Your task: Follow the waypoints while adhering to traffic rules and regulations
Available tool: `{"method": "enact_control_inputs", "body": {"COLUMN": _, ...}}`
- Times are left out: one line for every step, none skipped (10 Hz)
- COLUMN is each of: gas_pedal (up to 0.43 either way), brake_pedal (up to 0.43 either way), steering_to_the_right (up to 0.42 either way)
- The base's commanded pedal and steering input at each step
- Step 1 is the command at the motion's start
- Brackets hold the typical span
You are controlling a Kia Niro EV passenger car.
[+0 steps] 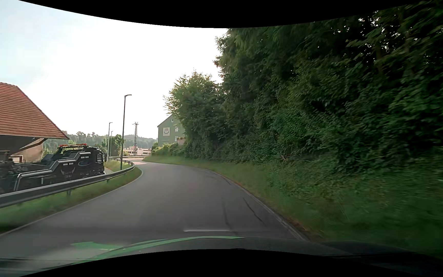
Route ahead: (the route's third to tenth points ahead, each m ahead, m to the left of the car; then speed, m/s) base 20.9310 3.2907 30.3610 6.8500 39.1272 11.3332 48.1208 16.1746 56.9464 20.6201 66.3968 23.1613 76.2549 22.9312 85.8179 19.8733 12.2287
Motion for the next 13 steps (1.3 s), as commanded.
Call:
{"method": "enact_control_inputs", "body": {"gas_pedal": 0.067, "brake_pedal": 0.0, "steering_to_the_right": -0.05}}
{"method": "enact_control_inputs", "body": {"gas_pedal": 0.067, "brake_pedal": 0.0, "steering_to_the_right": -0.051}}
{"method": "enact_control_inputs", "body": {"gas_pedal": 0.067, "brake_pedal": 0.0, "steering_to_the_right": -0.053}}
{"method": "enact_control_inputs", "body": {"gas_pedal": 0.067, "brake_pedal": 0.0, "steering_to_the_right": -0.053}}
{"method": "enact_control_inputs", "body": {"gas_pedal": 0.047, "brake_pedal": 0.0, "steering_to_the_right": -0.054}}
{"method": "enact_control_inputs", "body": {"gas_pedal": 0.047, "brake_pedal": 0.0, "steering_to_the_right": -0.056}}
{"method": "enact_control_inputs", "body": {"gas_pedal": 0.047, "brake_pedal": 0.0, "steering_to_the_right": -0.058}}
{"method": "enact_control_inputs", "body": {"gas_pedal": 0.047, "brake_pedal": 0.0, "steering_to_the_right": -0.059}}
{"method": "enact_control_inputs", "body": {"gas_pedal": 0.047, "brake_pedal": 0.0, "steering_to_the_right": -0.06}}
{"method": "enact_control_inputs", "body": {"gas_pedal": 0.039, "brake_pedal": 0.0, "steering_to_the_right": -0.063}}
{"method": "enact_control_inputs", "body": {"gas_pedal": 0.039, "brake_pedal": 0.0, "steering_to_the_right": -0.063}}
{"method": "enact_control_inputs", "body": {"gas_pedal": 0.039, "brake_pedal": 0.0, "steering_to_the_right": -0.063}}
{"method": "enact_control_inputs", "body": {"gas_pedal": 0.039, "brake_pedal": 0.0, "steering_to_the_right": -0.063}}
